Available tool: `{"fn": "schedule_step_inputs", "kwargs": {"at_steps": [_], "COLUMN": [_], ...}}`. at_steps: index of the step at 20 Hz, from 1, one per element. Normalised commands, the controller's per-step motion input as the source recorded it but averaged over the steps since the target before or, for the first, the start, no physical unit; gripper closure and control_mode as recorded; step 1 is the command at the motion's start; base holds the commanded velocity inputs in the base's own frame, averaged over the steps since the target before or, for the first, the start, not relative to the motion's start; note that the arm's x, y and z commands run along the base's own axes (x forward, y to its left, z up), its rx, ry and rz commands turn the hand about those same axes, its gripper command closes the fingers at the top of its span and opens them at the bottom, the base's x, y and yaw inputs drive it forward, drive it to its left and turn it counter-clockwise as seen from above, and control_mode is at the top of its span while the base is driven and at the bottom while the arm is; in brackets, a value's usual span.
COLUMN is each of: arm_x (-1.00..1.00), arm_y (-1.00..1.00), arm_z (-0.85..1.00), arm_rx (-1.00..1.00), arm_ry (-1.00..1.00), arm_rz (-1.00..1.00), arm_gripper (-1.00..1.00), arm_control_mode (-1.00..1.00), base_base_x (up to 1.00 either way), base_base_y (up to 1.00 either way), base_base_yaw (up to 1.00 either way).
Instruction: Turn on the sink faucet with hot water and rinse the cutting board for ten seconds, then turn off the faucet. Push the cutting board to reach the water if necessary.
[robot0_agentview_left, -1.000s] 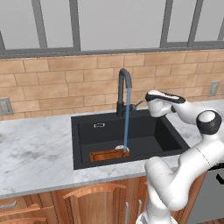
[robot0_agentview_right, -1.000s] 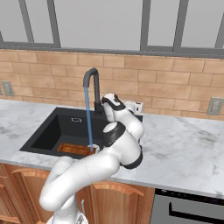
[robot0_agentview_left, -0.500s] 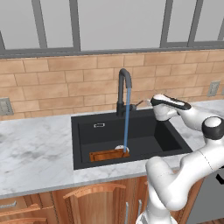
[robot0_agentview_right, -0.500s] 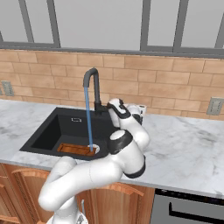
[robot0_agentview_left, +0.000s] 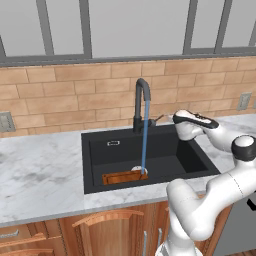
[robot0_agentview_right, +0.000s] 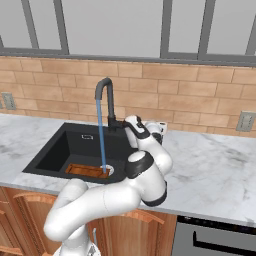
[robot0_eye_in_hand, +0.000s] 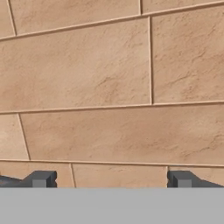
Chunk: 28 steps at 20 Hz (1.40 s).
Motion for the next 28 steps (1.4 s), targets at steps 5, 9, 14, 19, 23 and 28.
{"fn": "schedule_step_inputs", "kwargs": {"at_steps": [5, 9, 14, 19, 23, 28], "arm_x": [0.02, 0.04, 0.10, 0.05, 0.00, 0.00], "arm_y": [0.11, 0.05, 0.10, 0.17, 0.14, 0.06], "arm_z": [-0.01, 0.00, 0.00, 0.00, 0.00, 0.00], "arm_rx": [0.00, 0.00, 0.00, 0.00, 0.00, 0.00], "arm_ry": [0.00, 0.00, 0.00, 0.00, 0.00, 0.00], "arm_rz": [0.00, 0.00, 0.00, 0.00, 0.00, 0.00], "arm_gripper": [-1.00, -1.00, -1.00, -1.00, -1.00, -1.00], "arm_control_mode": [-1.00, -1.00, -1.00, -1.00, -1.00, -1.00], "base_base_x": [0.00, 0.00, 0.00, 0.00, 0.00, 0.00], "base_base_y": [0.00, 0.00, 0.00, 0.00, 0.00, 0.00], "base_base_yaw": [0.00, 0.00, 0.00, 0.00, 0.00, 0.00]}}
